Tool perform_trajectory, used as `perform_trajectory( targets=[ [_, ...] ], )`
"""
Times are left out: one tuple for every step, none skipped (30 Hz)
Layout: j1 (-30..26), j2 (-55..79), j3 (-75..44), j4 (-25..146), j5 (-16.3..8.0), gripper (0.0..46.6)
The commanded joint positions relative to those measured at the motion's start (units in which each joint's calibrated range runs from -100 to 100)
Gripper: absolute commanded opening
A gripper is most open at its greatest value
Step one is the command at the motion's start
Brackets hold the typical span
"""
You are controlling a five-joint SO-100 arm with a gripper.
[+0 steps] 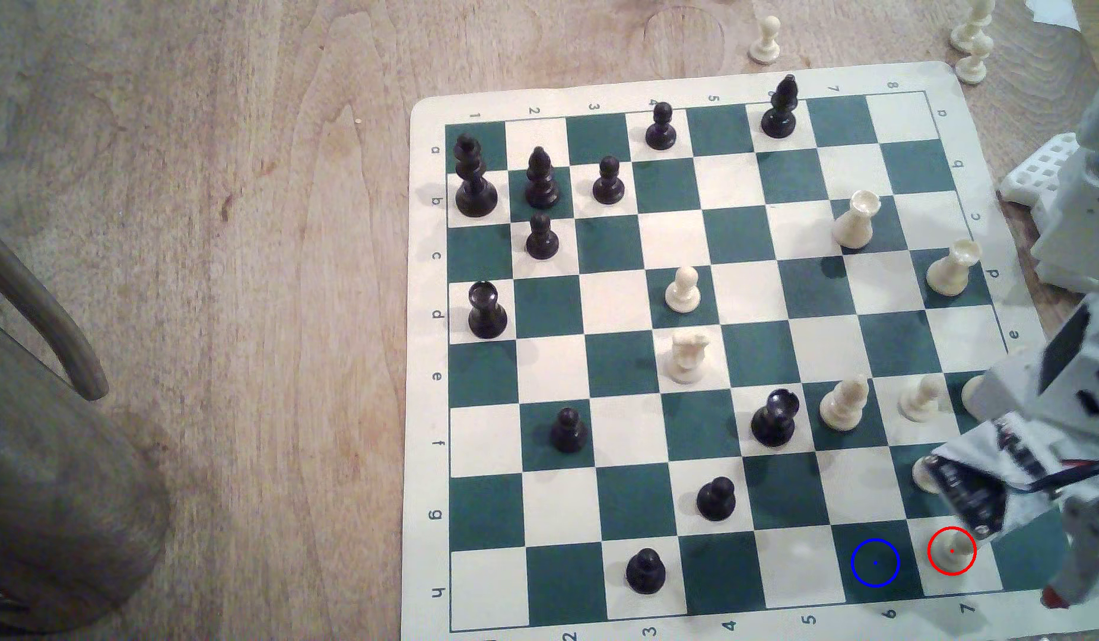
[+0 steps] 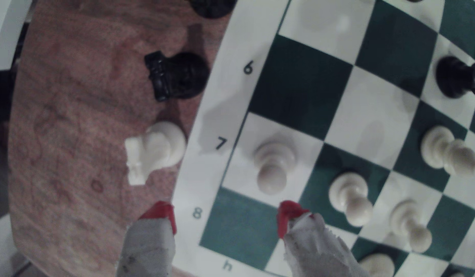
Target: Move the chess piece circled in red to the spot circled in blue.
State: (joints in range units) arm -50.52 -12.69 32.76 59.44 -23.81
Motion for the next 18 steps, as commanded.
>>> perform_trajectory(
  targets=[
    [0.42,0.47,-4.02,-1.29,0.49,20.6],
    [0.50,0.64,-4.02,-1.54,0.49,20.6],
    [0.73,1.06,-4.02,-1.95,0.59,20.6],
    [0.89,1.32,-4.11,-1.95,0.68,20.6],
    [1.20,1.83,-4.11,-1.95,0.93,20.6],
    [1.44,2.25,-4.11,-1.95,1.07,20.5],
    [1.75,2.68,-4.11,-2.03,1.17,20.5],
    [2.14,3.10,-4.11,-2.11,1.32,20.4],
    [2.53,3.44,-4.11,-2.28,1.42,20.3],
    [2.69,3.61,-4.11,-2.36,1.51,20.2],
    [3.00,3.78,-4.11,-2.52,1.61,20.1],
    [3.47,4.12,-4.11,-2.69,1.76,20.0],
    [3.63,4.20,-4.11,-2.85,1.81,20.0],
    [3.78,4.46,-4.11,-3.09,1.86,19.9],
    [3.86,4.71,-4.11,-3.18,1.86,19.6],
    [4.02,5.39,-4.29,-3.59,1.86,18.5],
    [4.02,5.73,-4.29,-3.75,1.86,17.5],
    [4.09,6.07,-4.29,-3.83,2.00,17.0]
  ],
)
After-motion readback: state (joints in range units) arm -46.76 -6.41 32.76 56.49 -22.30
